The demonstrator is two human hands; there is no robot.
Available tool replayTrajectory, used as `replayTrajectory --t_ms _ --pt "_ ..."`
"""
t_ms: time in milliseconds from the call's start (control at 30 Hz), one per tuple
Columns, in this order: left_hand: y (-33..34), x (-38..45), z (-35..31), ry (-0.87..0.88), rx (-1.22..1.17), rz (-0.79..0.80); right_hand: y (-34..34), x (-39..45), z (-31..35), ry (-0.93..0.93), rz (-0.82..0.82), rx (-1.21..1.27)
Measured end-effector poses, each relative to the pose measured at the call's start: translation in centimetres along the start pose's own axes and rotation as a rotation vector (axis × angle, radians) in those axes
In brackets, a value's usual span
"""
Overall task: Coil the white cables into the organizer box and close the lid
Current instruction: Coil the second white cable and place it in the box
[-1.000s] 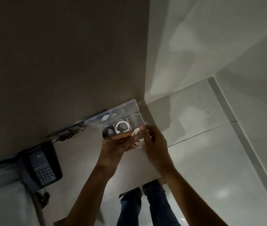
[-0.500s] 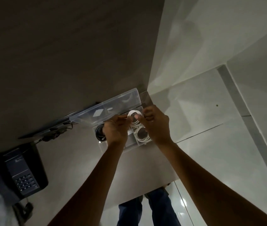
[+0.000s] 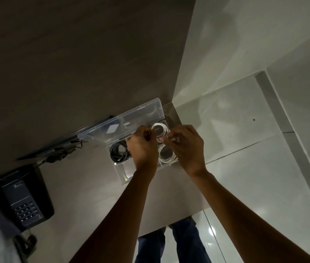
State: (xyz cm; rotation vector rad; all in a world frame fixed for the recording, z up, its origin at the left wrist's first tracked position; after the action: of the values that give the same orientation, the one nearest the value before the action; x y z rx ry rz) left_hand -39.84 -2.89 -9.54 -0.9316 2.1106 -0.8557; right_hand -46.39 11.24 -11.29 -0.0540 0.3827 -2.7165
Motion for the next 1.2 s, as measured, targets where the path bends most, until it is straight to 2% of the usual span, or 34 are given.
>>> replayTrajectory --t_ms 167,267,300,400,467,667,867,1033,1200 --pt "0.3 0.2 0.0 0.040 0.049 0.014 -0.3 -0.7 -1.1 0.097 0.085 0.263" --pt "0.1 0.1 -0.2 0.108 0.098 -0.006 -0.4 -0.8 -0.9 0.084 0.148 0.388" --pt "0.0 0.1 -0.3 0.137 0.121 -0.010 -0.5 -0.7 -0.8 0.063 0.150 0.337" --pt "-0.1 0.1 -0.2 0.214 0.194 -0.004 -0.4 0.1 -0.1 -0.055 0.080 -0.023" --pt "-0.2 0.3 0.0 0.221 0.214 -0.009 -0.2 0.7 0.3 -0.079 0.050 -0.101" --pt "0.2 0.9 1.2 0.278 0.202 0.083 0.3 1.1 0.1 -0.029 0.076 -0.144" --pt "0.3 0.6 1.6 0.475 0.329 -0.001 1.2 1.3 -0.5 0.123 0.083 -0.127" --pt "-0.4 0.5 1.4 0.657 0.469 -0.080 1.0 1.7 -0.7 0.168 -0.056 -0.145" --pt "-1.3 1.4 1.0 0.615 0.477 -0.096 0.4 1.5 -0.3 0.142 -0.033 -0.128"
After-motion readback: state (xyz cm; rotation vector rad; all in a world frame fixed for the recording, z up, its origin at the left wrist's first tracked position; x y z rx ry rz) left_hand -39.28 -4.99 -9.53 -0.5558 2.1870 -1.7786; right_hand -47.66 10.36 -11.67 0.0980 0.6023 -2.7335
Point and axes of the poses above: each hand's wrist, its own x-axis towards the middle knuckle, its own y-axis out of the palm, z = x × y, the point moved 4 cm from there along x, towards the middle knuckle, and after that the axes turned 13 degrees about x, right-handed, at the moved point
